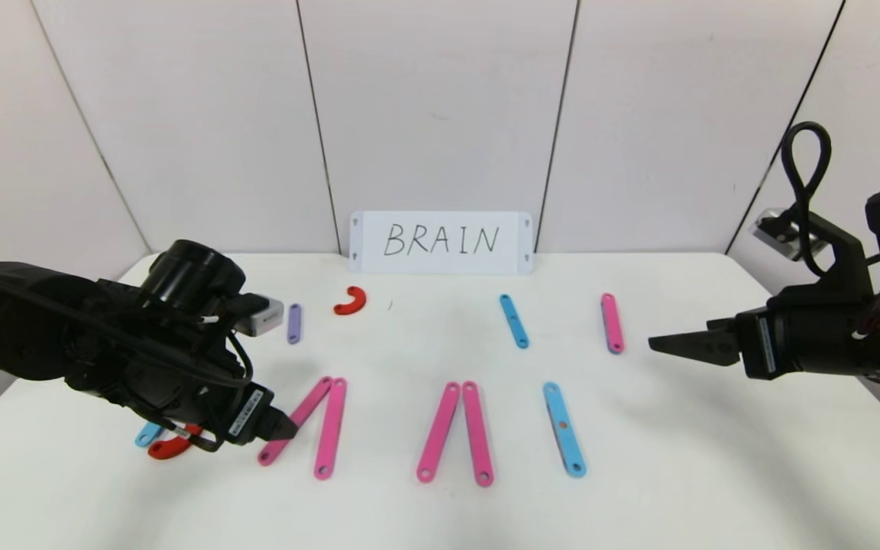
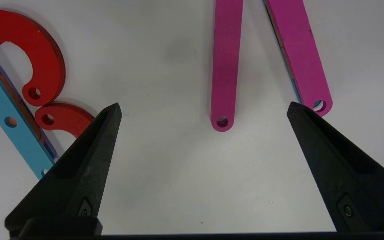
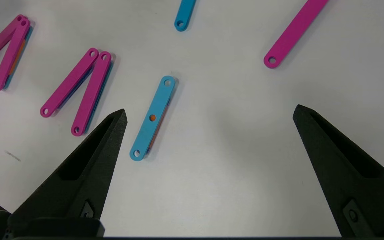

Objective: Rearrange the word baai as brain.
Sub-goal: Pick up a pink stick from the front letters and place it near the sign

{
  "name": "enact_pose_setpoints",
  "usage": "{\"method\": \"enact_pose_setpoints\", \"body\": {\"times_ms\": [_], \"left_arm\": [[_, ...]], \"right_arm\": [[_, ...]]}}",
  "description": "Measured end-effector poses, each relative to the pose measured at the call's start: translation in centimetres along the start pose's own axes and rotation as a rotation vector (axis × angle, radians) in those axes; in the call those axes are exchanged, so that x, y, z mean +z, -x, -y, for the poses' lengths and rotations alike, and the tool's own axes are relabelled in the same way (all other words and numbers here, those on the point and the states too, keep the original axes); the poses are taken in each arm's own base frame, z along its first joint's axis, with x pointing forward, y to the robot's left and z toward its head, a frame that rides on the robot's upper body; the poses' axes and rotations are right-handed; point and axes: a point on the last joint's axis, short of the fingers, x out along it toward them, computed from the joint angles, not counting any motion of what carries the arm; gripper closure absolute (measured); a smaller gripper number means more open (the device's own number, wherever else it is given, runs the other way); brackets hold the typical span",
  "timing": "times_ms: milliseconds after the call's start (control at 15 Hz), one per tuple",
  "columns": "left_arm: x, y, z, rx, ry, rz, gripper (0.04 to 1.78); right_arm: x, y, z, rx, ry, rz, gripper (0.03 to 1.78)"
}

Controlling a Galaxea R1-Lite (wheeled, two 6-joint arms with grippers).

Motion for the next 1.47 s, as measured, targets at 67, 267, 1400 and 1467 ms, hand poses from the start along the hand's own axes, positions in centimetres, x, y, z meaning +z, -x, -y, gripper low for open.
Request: {"method": "enact_pose_setpoints", "body": {"times_ms": [67, 267, 1400, 1467], "left_arm": [[0.0, -0.2, -0.1, 0.002, 0.002, -0.006, 0.08], [0.1, -0.9, -0.3, 0.028, 0.007, -0.025, 0.08], [1.5, -4.8, 0.1, 0.028, 0.021, -0.035, 0.08], [1.5, -4.9, 0.1, 0.026, 0.021, -0.037, 0.08]], "right_arm": [[0.0, 0.0, 0.0, 0.0, 0.0, -0.001, 0.07], [0.0, 0.0, 0.0, -0.001, -0.001, -0.002, 0.07], [-0.2, -0.1, 0.0, -0.001, 0.001, -0.005, 0.07], [-0.2, -0.1, 0.1, -0.001, 0.001, -0.006, 0.07]]}}
